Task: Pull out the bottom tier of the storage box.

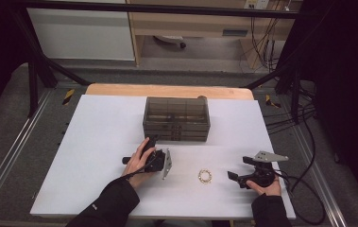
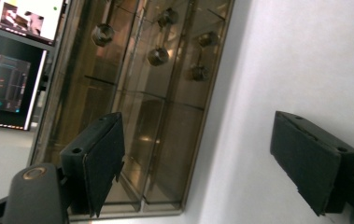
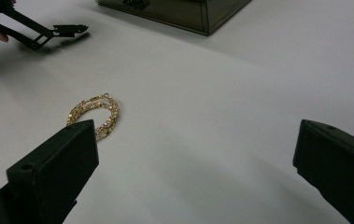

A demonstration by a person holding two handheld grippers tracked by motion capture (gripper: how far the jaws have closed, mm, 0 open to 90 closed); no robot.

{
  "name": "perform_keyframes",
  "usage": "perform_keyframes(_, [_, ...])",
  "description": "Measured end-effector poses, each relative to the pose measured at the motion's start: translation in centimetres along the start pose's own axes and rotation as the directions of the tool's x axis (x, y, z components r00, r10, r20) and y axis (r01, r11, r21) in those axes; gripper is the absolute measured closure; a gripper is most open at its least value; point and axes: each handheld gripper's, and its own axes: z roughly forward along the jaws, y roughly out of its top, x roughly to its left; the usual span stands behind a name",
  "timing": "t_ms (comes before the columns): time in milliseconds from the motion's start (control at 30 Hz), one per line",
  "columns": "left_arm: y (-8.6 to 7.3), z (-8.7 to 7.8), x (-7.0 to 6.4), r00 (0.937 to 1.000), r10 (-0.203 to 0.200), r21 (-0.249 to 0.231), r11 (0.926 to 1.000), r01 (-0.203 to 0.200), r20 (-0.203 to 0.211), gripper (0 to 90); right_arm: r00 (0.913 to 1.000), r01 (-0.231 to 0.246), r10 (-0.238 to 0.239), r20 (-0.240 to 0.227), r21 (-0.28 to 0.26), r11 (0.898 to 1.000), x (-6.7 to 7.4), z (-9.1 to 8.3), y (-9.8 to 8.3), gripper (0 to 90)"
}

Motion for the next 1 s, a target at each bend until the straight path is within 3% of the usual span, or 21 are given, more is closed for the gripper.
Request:
perform_keyframes(267, [0.8, 0.7, -0.4, 0.9988, 0.036, -0.013, 0.9992, -0.037, -0.033, 25.3, 1.0000, 0.000, 0.000, 0.001, -0.001, 1.000, 0.0, 0.0, 0.0, 0.6])
perform_keyframes(800, [1.2, 1.8, -1.3, 0.9892, 0.125, 0.022, 0.9920, -0.124, -0.075, 34.7, 1.0000, 0.004, -0.004, 0.002, -0.001, 1.000, 0.0, 0.0, 0.0, 0.7])
perform_keyframes(1000, [1.3, 2.0, -1.5, 0.9877, 0.139, -0.016, 0.9899, -0.141, -0.072, 38.6, 1.0000, 0.004, -0.004, 0.003, -0.001, 1.000, 0.0, 0.0, 0.0, 0.6])
